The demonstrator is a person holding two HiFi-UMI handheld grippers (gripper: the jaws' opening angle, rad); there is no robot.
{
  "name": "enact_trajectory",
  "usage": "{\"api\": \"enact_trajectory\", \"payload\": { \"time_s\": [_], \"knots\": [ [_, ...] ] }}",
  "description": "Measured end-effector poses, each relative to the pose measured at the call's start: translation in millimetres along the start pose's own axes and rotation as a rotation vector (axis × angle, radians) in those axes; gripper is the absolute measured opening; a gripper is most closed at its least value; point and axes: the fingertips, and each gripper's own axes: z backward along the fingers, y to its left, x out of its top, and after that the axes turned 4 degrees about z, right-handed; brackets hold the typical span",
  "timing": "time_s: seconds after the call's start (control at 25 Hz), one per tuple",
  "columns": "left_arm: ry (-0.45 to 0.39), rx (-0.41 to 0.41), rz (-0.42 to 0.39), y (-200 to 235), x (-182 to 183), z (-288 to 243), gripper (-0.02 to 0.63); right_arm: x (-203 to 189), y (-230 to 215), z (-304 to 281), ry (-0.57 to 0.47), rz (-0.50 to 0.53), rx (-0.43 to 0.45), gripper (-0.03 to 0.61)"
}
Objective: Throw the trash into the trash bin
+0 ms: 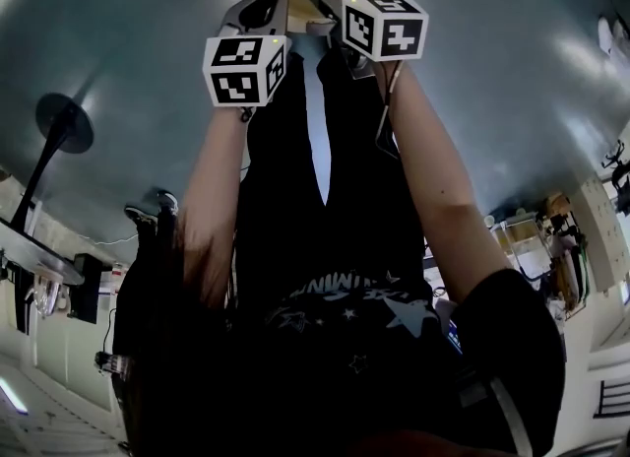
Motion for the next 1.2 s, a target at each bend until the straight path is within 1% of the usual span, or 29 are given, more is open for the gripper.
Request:
{"api": "enact_trajectory", "payload": {
  "time_s": [0.04, 0.24, 0.36, 0.44, 0.6, 0.72, 0.84, 0.92, 1.0, 1.08, 1.2],
  "knots": [
    [-0.003, -0.003, -0.007, -2.9, 4.8, 4.8, 0.011, 4.9, 1.5, 5.9, -0.016, -0.005, -0.008, 0.304],
    [-0.034, -0.017, -0.031, -16.2, 29.7, 23.4, 0.011, 24.0, 10.6, 32.3, -0.055, 0.012, -0.032, 0.259],
    [-0.048, -0.027, -0.035, -21.3, 39.4, 37.9, 0.011, 29.0, 21.3, 50.1, -0.079, 0.012, -0.063, 0.204],
    [-0.059, -0.037, -0.046, -24.2, 46.6, 47.6, 0.011, 31.5, 30.7, 59.5, -0.100, -0.005, -0.071, 0.178],
    [-0.070, -0.066, -0.074, -35.7, 58.0, 67.9, 0.011, 31.2, 52.8, 81.2, -0.134, -0.072, -0.063, 0.109],
    [-0.074, -0.079, -0.089, -45.1, 62.6, 84.6, 0.011, 31.7, 61.6, 102.2, -0.163, -0.103, -0.077, 0.086],
    [-0.095, -0.081, -0.108, -40.7, 69.8, 105.6, 0.011, 37.5, 73.2, 118.1, -0.211, -0.139, -0.086, 0.060],
    [-0.117, -0.084, -0.106, -40.8, 80.8, 116.9, 0.011, 48.8, 79.6, 135.1, -0.244, -0.127, -0.088, 0.045],
    [-0.139, -0.099, -0.095, -47.7, 93.6, 125.9, 0.011, 64.9, 81.9, 160.8, -0.284, -0.103, -0.108, 0.012],
    [-0.153, -0.122, -0.086, -56.1, 98.8, 136.6, 0.011, 68.3, 82.9, 182.2, -0.313, -0.111, -0.126, 0.006],
    [-0.162, -0.156, -0.072, -65.0, 100.2, 149.3, 0.011, 63.0, 87.8, 198.3, -0.342, -0.157, -0.124, 0.006]
  ]
}}
